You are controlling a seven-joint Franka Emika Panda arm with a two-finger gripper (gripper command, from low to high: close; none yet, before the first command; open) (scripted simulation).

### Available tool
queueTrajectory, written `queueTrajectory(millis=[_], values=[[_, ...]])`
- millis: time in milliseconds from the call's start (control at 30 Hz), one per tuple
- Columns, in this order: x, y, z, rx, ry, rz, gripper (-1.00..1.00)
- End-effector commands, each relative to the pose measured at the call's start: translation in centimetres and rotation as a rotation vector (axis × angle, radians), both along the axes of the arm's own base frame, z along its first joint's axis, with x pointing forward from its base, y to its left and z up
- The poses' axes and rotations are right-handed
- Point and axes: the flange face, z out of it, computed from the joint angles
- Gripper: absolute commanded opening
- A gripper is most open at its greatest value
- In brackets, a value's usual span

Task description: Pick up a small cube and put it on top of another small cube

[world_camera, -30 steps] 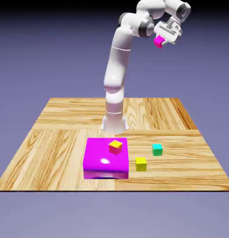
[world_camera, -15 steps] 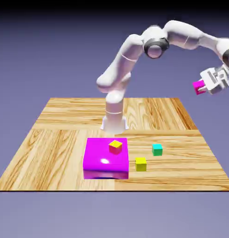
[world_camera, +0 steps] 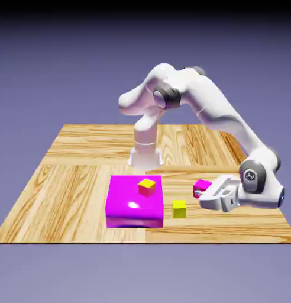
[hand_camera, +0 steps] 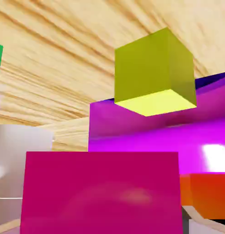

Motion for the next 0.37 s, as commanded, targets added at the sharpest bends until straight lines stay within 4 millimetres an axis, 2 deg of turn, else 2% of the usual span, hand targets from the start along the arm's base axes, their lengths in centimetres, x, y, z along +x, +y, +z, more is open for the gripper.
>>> queueTrajectory(millis=[0, 167, 200, 233, 333], values=[[-0.5, -0.7, -0.6, -0.001, -0.001, 0.002, -1.0], [-3.0, -3.8, -3.1, 0.001, 0.0, 0.001, -1.0], [-3.0, -3.8, -3.1, 0.001, 0.0, 0.001, 1.0], [-3.0, -3.8, -3.1, 0.001, 0.0, 0.001, 1.0], [-1.2, -1.7, -1.5, -0.001, -0.001, 0.002, 1.0]])
